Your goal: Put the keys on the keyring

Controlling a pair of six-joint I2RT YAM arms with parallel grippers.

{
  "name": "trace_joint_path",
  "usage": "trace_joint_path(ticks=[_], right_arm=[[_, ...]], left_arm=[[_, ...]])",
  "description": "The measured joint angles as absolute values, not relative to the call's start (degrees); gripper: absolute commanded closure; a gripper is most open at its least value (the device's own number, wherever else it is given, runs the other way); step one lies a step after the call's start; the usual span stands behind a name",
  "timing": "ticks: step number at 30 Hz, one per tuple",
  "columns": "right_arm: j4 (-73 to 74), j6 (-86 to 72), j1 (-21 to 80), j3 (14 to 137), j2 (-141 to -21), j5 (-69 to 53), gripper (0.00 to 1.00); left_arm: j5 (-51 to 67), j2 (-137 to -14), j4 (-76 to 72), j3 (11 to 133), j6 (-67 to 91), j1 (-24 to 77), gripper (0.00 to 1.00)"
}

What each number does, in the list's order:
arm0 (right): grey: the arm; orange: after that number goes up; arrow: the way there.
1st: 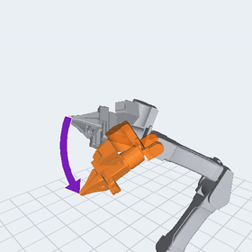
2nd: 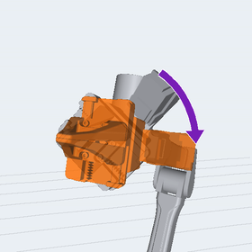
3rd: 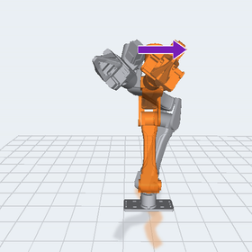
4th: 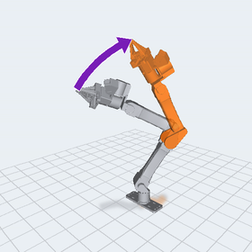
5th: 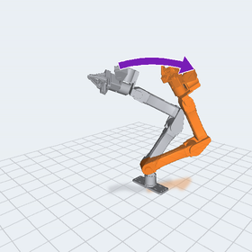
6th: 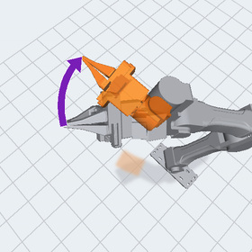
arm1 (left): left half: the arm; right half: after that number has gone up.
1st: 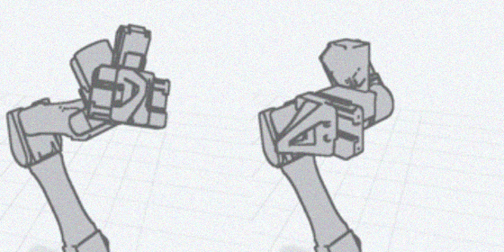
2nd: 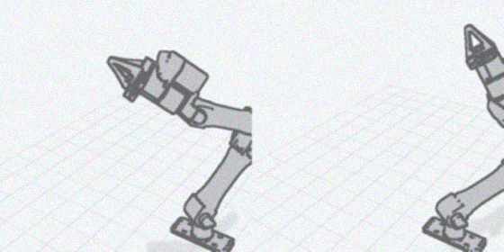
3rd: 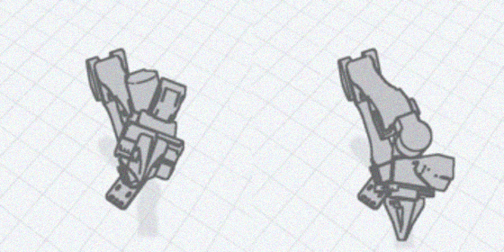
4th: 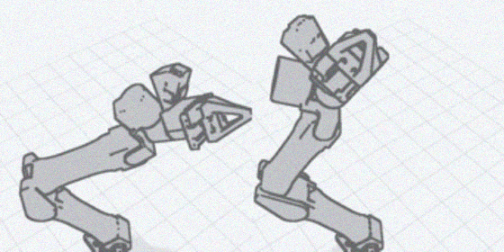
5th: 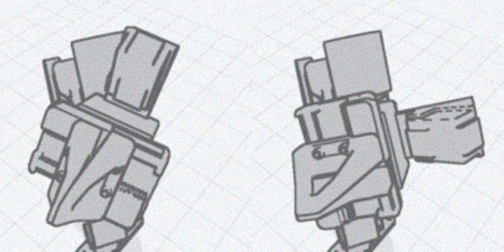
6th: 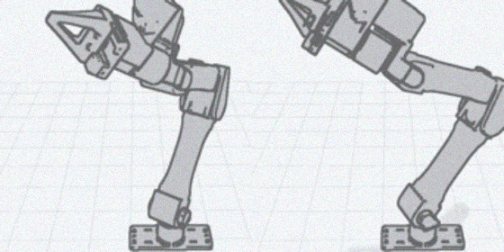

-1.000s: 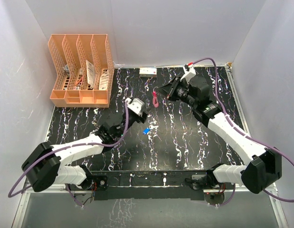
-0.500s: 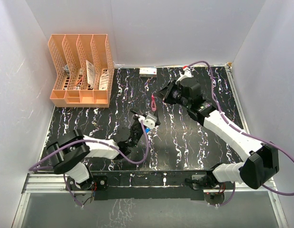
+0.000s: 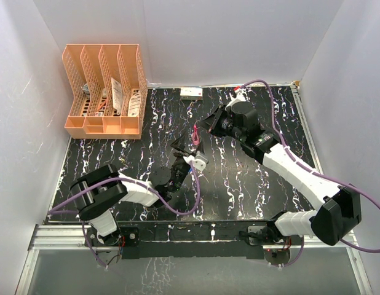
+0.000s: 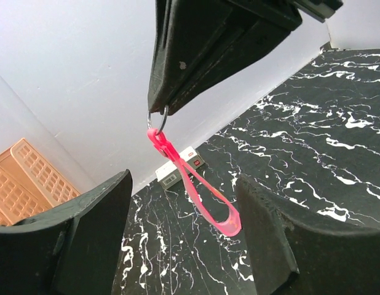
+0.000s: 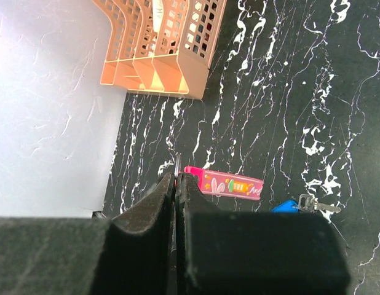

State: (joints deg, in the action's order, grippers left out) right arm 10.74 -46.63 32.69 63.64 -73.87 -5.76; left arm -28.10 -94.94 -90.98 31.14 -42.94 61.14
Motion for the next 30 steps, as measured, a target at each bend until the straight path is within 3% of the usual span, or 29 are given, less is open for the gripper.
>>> trace_joint_path(ticks=[7, 30], right_arm=[[12.16, -46.70, 32.91, 63.61, -72.23, -5.78, 1.00], [11.75, -49.71, 33.34, 63.61, -69.93, -7.31, 1.00]], left_arm=[[-28.10, -91.33, -91.11, 31.09, -41.45, 60.84, 0.45], [-21.69, -84.40, -92.14, 27.44, -28.12, 60.12, 0.40]])
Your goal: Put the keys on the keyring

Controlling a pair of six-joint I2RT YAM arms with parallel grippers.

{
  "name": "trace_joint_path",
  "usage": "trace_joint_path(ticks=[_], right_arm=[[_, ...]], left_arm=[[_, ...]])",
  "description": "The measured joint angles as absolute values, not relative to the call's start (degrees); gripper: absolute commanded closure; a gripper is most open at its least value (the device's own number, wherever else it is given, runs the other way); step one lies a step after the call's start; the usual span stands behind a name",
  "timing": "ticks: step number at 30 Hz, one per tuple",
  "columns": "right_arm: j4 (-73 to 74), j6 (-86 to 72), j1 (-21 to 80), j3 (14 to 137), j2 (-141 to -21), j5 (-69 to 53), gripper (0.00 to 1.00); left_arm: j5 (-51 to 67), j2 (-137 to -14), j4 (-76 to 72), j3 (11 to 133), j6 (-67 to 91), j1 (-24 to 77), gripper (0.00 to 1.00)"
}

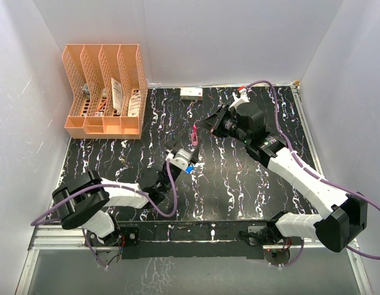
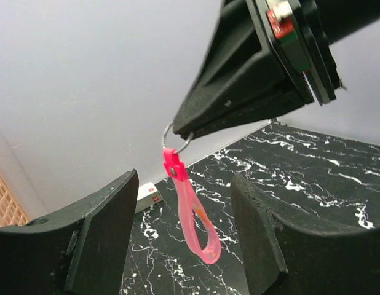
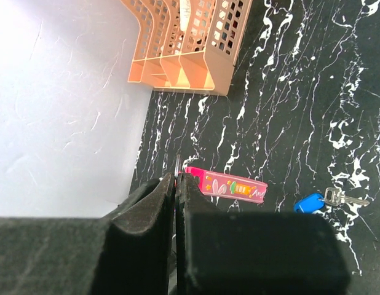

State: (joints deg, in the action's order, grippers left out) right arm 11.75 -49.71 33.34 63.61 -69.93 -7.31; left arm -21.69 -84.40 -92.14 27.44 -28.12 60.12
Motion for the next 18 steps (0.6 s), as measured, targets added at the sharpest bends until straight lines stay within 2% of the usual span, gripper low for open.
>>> trace_joint_path(ticks=[12, 18], right_arm=[[11.73, -51.37, 35.27, 63.61, -69.93, -7.42, 1.00], [11.75, -51.53, 36.29, 63.55, -69.93, -7.38, 1.00]], left_arm=[[-22.17, -88.95, -91.72, 30.70, -33.01, 60.12, 0.41], [-23.03, -89.73, -91.74, 31.97, -35.35, 60.12, 0.49]])
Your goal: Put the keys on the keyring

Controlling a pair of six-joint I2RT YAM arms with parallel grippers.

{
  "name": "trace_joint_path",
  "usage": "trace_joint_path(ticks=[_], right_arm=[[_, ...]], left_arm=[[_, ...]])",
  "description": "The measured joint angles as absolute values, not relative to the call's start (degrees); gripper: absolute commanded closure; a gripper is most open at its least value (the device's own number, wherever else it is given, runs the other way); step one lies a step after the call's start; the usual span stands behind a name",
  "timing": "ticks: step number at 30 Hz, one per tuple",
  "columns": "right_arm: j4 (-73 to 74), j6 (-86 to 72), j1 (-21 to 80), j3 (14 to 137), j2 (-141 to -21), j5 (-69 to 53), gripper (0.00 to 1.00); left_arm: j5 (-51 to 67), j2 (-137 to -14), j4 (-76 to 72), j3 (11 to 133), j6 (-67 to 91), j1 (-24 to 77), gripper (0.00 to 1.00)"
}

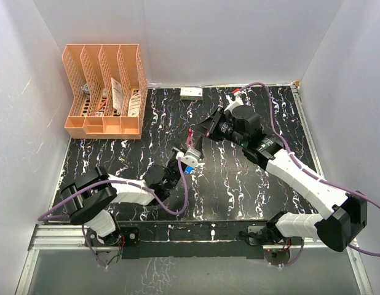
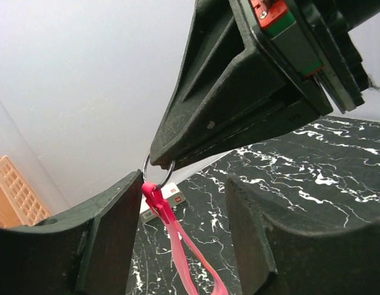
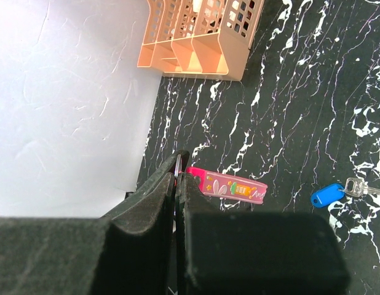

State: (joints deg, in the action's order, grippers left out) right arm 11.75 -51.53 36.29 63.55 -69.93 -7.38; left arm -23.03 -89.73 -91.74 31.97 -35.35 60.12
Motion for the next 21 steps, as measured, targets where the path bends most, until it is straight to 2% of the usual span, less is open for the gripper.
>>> trace_joint_path(ticks=[9, 14, 21], right_arm=[[11.90, -51.59, 36.64, 63.00, -69.78, -6.92, 1.00], [12.16, -51.57, 36.64, 62.94, -69.69, -6.50, 1.00], [12.23, -51.81, 36.77, 62.92, -69.21, -5.76, 1.00]], left_arm=[[-23.62, -89.78, -91.77, 32.16, -37.98, 60.07, 0.64], [-24.01, -89.76, -91.79, 32.16, -38.81, 59.79, 0.84], [-23.86, -89.73, -91.74, 32.14, -38.98, 59.75, 0.98]])
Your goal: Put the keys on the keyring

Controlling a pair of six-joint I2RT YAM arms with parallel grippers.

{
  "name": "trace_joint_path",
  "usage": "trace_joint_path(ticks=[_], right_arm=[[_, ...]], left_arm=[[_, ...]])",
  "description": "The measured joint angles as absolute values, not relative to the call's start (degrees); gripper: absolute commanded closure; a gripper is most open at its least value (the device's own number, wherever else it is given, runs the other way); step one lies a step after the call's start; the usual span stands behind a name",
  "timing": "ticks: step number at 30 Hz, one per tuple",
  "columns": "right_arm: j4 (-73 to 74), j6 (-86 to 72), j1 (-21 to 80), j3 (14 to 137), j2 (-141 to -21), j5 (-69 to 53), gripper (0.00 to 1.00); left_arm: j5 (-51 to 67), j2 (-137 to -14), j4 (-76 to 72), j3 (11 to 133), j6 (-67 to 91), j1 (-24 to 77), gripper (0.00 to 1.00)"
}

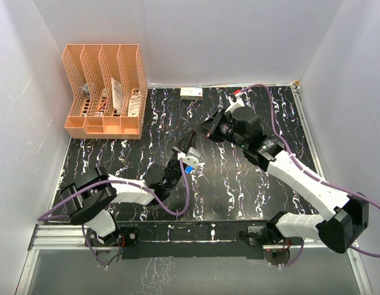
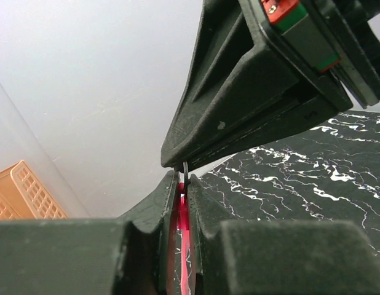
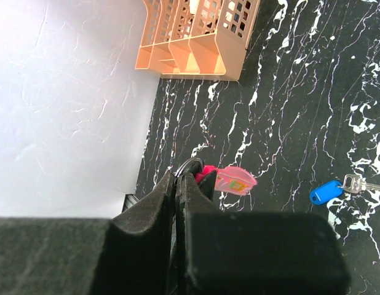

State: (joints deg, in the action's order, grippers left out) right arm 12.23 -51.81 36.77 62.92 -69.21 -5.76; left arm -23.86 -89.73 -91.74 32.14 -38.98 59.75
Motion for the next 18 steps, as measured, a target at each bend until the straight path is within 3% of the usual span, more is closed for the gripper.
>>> trace_joint_path(ticks=[8, 13, 18], right_arm=[[12.29, -52.27, 37.08, 62.89, -68.93, -5.74, 1.00], [12.21, -52.53, 37.28, 62.89, -68.93, -5.72, 0.75], [11.90, -51.72, 37.10, 62.89, -67.90, -3.90, 0.67]], left_arm=[[-23.29, -89.32, -91.79, 31.64, -39.07, 59.81, 1.00], [-22.87, -88.55, -91.77, 30.89, -38.98, 59.79, 1.00], [-22.94, -86.06, -91.68, 29.17, -37.63, 59.79, 1.00]])
